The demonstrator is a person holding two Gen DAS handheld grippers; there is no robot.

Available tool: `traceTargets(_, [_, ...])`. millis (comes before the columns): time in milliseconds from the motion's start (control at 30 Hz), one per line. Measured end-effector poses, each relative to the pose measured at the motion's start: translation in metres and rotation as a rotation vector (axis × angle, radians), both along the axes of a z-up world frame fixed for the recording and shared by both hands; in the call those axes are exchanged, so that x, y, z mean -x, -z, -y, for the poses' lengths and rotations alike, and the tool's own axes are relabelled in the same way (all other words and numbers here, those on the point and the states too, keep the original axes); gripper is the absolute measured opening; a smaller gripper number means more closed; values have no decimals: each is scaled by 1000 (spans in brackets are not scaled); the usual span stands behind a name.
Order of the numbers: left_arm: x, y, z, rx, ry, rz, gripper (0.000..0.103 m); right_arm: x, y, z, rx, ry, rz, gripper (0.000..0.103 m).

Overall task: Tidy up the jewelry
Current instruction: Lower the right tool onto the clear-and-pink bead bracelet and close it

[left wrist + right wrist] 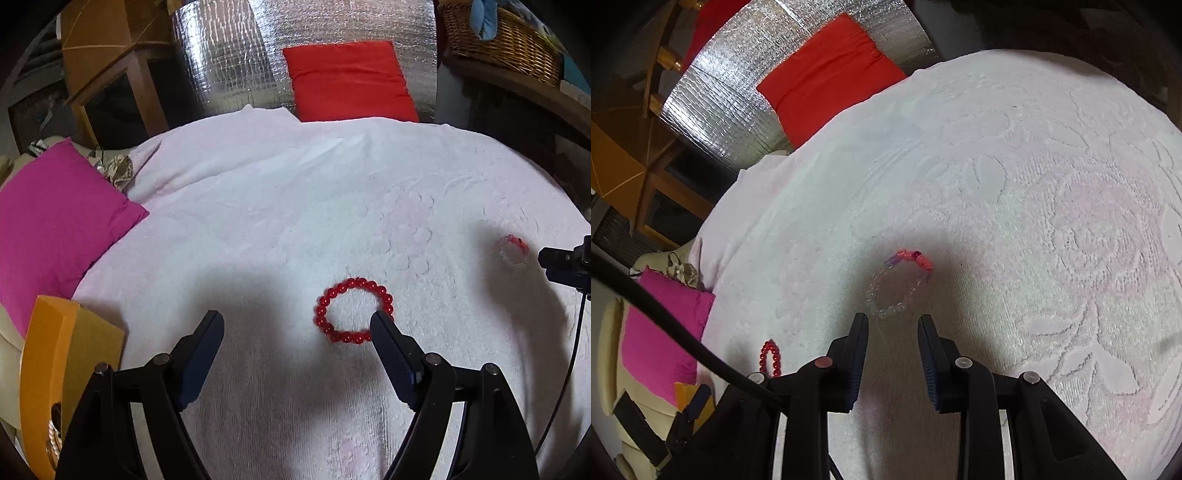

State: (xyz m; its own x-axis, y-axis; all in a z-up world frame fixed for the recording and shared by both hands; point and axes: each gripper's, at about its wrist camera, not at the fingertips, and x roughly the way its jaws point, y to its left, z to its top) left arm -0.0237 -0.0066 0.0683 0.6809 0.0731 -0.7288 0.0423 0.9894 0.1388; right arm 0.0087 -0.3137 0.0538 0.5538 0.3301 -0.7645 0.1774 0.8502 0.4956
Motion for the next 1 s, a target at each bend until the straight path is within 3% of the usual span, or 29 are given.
traceTargets(300, [2, 3, 6, 9, 41, -16, 82, 0, 6, 3, 18, 23, -3, 30])
traceTargets(1000, [-6, 17, 2, 22, 6, -62, 82, 5, 10, 16, -12, 50, 4, 30])
